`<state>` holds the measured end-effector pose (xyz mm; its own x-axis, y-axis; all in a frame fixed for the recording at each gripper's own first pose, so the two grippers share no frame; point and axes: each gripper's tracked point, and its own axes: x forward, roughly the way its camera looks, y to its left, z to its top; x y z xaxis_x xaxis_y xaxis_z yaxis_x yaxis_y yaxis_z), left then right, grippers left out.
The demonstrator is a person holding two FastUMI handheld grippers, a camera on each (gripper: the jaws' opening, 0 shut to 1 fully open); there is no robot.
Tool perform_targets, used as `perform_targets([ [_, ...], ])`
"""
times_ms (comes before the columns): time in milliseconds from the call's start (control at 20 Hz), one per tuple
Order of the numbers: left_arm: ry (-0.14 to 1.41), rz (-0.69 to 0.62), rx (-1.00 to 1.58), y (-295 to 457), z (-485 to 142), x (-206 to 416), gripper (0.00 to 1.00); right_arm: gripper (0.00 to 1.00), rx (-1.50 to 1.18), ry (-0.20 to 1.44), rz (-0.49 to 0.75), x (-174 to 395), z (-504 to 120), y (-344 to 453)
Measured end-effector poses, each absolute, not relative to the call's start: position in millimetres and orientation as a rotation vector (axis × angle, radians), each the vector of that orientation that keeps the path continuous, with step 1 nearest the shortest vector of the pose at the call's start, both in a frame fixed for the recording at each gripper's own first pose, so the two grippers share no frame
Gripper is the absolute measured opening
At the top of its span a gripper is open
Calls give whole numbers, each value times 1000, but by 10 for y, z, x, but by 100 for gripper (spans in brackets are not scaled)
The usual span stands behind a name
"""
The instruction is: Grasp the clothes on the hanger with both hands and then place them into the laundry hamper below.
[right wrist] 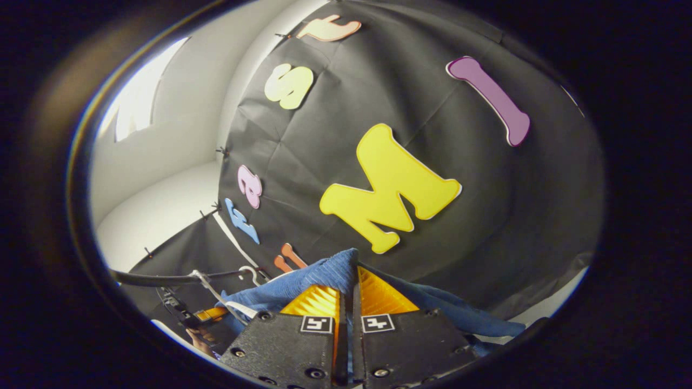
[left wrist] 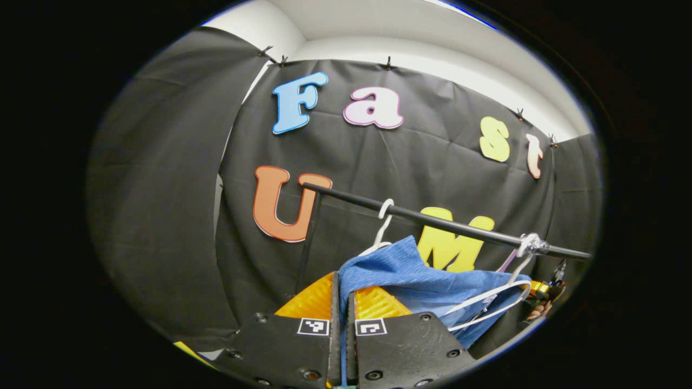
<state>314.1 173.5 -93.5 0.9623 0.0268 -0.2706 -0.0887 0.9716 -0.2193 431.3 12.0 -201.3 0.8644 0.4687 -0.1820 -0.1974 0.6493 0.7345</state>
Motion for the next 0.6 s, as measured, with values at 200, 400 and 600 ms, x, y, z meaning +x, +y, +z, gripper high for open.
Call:
perform_targets([
  [200,308,86,-223,1821,-1120,3165,4,6,790,443,379,4351,-2346,212],
  [400,353,88,-166,1777,-1315,3094,4,6,795,495,344,4300,-2656,205],
  [600,390,75,-140,1670,-1524,2954,4,6,804,531,309,4191,-2903,168],
])
